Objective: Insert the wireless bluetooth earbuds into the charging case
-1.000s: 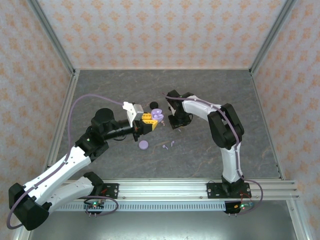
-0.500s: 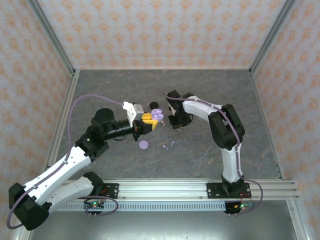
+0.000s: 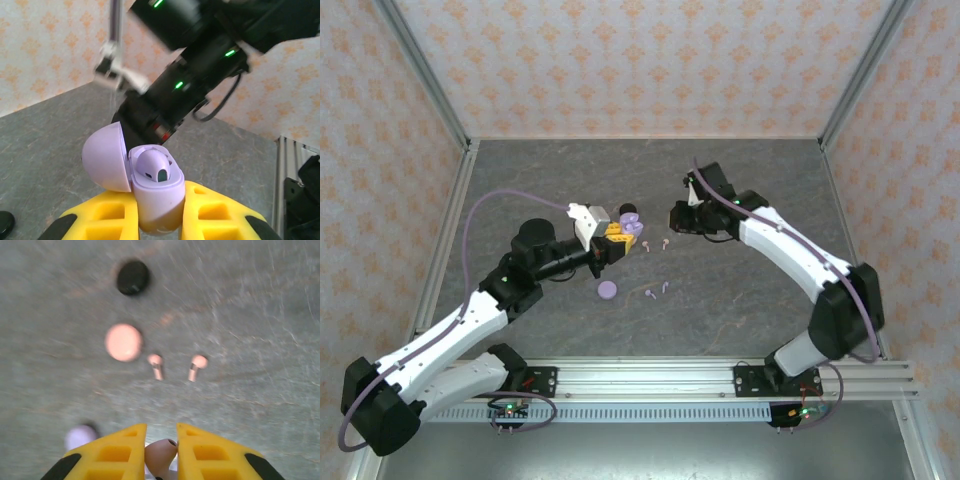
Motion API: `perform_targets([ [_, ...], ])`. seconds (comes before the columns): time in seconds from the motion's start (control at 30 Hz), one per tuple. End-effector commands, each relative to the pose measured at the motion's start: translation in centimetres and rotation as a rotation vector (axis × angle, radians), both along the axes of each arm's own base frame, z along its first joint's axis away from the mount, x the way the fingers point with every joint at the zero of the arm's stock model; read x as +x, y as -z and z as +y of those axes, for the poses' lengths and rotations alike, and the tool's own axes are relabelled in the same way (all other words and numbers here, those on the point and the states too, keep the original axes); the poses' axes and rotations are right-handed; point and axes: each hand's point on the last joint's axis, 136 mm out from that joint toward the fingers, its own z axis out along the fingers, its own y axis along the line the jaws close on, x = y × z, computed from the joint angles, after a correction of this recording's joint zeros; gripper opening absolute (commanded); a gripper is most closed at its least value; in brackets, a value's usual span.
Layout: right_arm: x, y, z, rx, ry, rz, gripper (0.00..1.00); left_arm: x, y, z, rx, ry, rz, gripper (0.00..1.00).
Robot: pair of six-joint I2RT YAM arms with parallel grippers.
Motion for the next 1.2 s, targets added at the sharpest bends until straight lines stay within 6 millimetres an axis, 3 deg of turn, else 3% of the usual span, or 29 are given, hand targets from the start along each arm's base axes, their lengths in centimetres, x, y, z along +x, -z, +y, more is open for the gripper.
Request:
perform_targets([
  [0.0, -0.2, -4.1, 1.0, 0.196, 0.064, -0.049, 0.18, 1.1, -0.5, -0.3, -0.024, -0.037, -0.052, 0.00],
  [0.23, -1.8, -10.4, 1.0, 0.424, 0.127, -0.123, 0.19, 2.5, 0.7, -1.5, -0.015, -0.027, -0.039, 0.00],
  [0.53, -2.6, -14.6, 2.6, 0.603, 0.138, -0.159, 0.18, 3.4, 0.8, -2.6, -0.019, -0.003, -0.042, 0.00],
  [0.8, -3.6, -15.3, 4.3, 0.626, 0.113, -0.169, 0.19, 3.6, 0.7, -2.9, -0.034, -0.001, -0.043, 0.00],
  [1.17, -3.9, -13.2, 4.6, 0.589, 0.131, -0.142, 0.18, 3.6, -0.2, -3.2, -0.051, 0.002, -0.057, 0.00],
])
